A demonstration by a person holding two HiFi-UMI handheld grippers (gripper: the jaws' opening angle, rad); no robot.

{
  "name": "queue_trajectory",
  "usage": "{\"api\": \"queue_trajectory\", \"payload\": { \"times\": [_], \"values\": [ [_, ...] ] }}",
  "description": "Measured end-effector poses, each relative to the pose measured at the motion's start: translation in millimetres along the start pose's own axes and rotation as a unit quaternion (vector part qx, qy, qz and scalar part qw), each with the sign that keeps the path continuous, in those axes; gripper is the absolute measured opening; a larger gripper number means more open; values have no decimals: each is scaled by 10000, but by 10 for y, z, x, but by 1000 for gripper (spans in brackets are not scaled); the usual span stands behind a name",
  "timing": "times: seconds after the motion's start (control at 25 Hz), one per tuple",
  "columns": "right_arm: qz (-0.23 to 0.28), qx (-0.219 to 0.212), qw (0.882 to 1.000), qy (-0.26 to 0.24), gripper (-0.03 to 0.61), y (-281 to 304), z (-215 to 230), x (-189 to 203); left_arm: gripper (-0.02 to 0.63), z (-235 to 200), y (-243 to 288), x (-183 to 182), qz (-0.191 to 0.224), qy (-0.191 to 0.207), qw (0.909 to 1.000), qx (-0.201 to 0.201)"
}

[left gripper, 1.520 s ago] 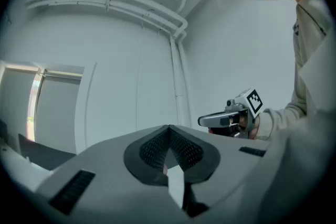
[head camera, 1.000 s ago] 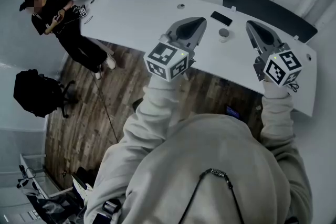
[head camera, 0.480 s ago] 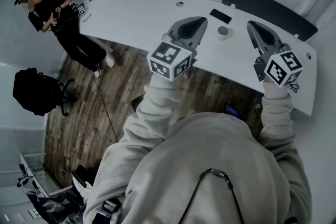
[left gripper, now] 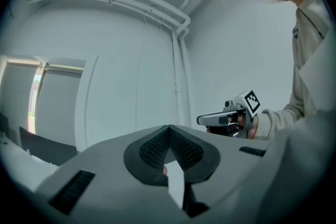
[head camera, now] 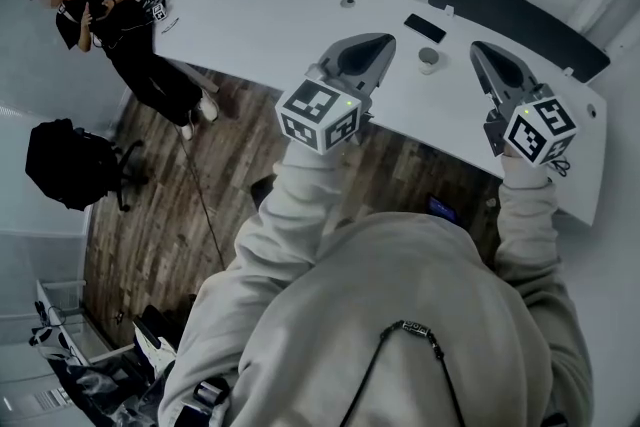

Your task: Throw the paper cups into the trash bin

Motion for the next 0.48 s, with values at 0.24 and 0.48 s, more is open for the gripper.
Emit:
{"api": "queue_trajectory", "payload": {
  "times": [0.24, 0.48],
  "values": [
    [-42, -108, 9999, 91, 14, 23, 72, 29, -2, -53, -42, -10, -70, 14, 9999, -157],
    [-195, -70, 9996, 187, 14, 96, 133, 255, -2, -249, -94, 156, -142, -169, 9995, -244]
  ]
}}
Point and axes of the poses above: the fingertips, and each gripper's own axes: y forward along the fingers, z to its right, x out of its underside, the point moved 4 cm from there along -y, backward along the fingers, and after that the axes turned 8 degrees about z, right-handed, at the moved point
